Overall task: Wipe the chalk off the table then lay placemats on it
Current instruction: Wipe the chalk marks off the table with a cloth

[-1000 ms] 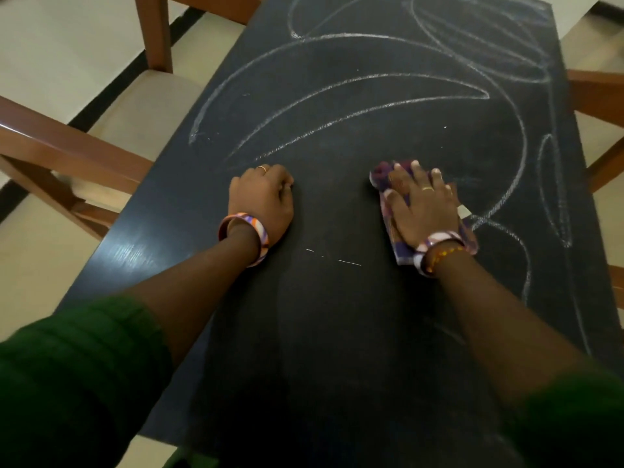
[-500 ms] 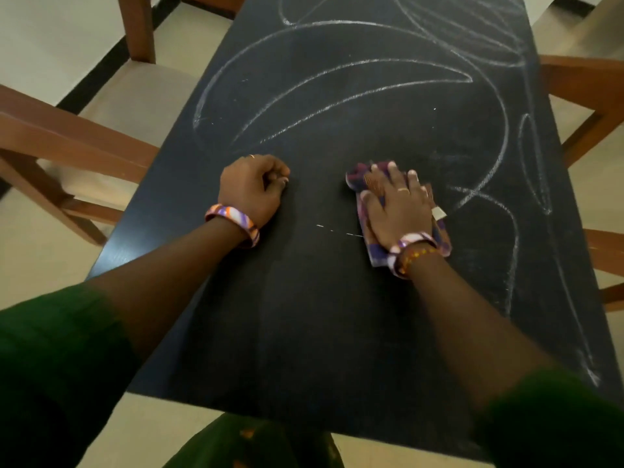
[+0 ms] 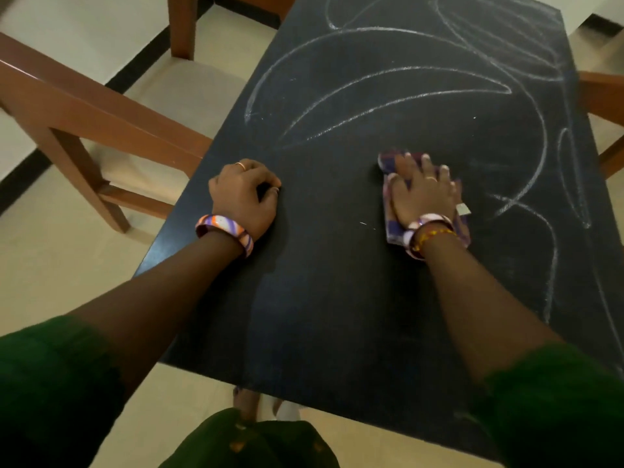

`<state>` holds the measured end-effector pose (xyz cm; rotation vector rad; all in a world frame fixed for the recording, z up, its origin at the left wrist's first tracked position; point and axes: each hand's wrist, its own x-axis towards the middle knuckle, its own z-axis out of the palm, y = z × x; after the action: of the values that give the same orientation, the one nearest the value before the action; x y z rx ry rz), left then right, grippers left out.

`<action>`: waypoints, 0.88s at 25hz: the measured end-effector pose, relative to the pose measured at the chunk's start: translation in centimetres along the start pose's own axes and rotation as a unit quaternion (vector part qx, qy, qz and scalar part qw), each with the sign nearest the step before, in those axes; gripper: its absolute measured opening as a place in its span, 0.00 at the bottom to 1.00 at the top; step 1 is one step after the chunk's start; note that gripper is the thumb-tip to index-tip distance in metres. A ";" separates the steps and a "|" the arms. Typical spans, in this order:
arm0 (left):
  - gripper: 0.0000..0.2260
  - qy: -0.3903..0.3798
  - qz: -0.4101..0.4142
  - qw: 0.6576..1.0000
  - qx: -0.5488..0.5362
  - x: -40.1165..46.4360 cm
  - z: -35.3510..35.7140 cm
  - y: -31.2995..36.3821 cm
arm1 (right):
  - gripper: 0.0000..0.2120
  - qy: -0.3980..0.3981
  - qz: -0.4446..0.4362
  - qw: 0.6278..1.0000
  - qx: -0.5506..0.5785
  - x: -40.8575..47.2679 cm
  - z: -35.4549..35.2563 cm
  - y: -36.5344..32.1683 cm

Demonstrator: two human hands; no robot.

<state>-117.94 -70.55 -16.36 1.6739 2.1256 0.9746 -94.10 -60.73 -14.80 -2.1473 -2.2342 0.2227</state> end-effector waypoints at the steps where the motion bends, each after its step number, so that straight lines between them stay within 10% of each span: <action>1: 0.08 -0.004 0.008 1.000 0.018 -0.1 0.0 0.1 | 0.25 0.000 -0.028 1.000 0.003 -0.1 0.7 -2.2; 5: 0.15 -0.057 0.086 0.992 0.074 -1.1 0.9 3.0 | 0.25 0.001 -0.178 0.984 -0.022 -4.9 1.9 -3.3; 9: 0.17 -0.181 0.198 0.959 0.090 -0.7 4.4 8.4 | 0.25 0.008 0.023 1.000 0.005 -7.3 -0.3 6.2; 14: 0.19 -0.232 0.226 0.936 0.137 2.0 8.2 11.1 | 0.29 -0.024 0.041 0.999 0.025 -19.6 0.0 6.8; 22: 0.17 -0.179 0.144 0.966 0.118 6.4 12.4 13.6 | 0.25 0.015 0.089 0.994 0.059 2.0 -0.6 9.2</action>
<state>-102.38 -58.89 -15.54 2.1318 1.8485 0.4440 -84.97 -58.34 -15.54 -2.2696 -1.9617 0.3150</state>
